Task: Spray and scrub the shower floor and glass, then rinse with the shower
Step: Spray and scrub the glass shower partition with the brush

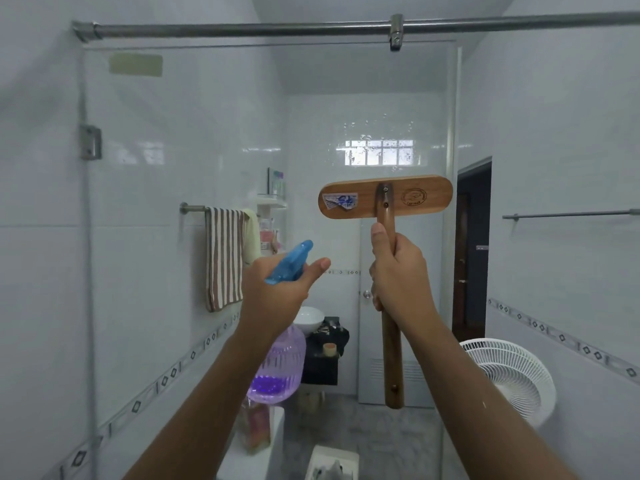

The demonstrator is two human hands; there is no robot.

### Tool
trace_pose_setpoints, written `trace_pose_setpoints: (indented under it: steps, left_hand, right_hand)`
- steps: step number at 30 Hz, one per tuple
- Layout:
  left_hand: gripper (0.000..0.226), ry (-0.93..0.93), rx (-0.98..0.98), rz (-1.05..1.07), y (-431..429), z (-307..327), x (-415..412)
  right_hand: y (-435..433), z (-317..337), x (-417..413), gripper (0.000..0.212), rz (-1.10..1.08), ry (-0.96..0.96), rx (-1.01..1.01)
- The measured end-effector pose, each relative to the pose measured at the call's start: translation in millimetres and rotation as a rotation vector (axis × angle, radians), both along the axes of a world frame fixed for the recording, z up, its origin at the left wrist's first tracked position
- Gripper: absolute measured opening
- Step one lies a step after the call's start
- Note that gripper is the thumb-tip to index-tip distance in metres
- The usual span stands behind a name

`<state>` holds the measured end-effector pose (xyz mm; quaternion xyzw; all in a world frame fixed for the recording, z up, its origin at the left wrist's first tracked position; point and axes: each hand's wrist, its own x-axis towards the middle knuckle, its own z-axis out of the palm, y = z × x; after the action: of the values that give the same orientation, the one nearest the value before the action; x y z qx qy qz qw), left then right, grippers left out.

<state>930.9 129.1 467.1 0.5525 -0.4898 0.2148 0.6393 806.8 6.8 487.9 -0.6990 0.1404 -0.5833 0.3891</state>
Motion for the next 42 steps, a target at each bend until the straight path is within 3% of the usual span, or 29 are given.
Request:
trace_pose_setpoints:
  steps: [7,18,23,28,31,37,39,42]
  left_hand:
    - [0.052,0.087,0.038,0.049,1,9,-10]
    - [0.029,0.179,0.006,0.119,8,23,-9]
    - [0.026,0.189,-0.011,0.175,7,17,-12]
    - [0.016,0.238,-0.042,0.066,9,9,-19]
    - [0.014,0.234,-0.030,0.032,10,7,-23]
    - [0.017,0.206,-0.010,0.064,6,5,-31]
    - [0.017,0.190,-0.013,0.095,1,2,-35]
    - [0.019,0.205,-0.014,0.107,-4,-2,-37]
  right_hand:
    - [1,3,-5,0.044,-0.009,0.013,-0.018]
    - [-8,26,8,0.052,-0.065,0.108,-0.027]
    - [-15,-38,8,0.050,-0.084,0.175,0.017]
    - [-4,-116,-4,0.039,-0.081,0.259,0.116]
    - [-10,-91,-3,0.043,-0.066,0.251,0.079]
    - [-25,45,-1,0.051,-0.009,0.157,0.050]
    - [-30,46,-1,0.052,0.007,0.173,0.043]
    - [-29,-19,0,0.049,-0.002,0.189,0.048]
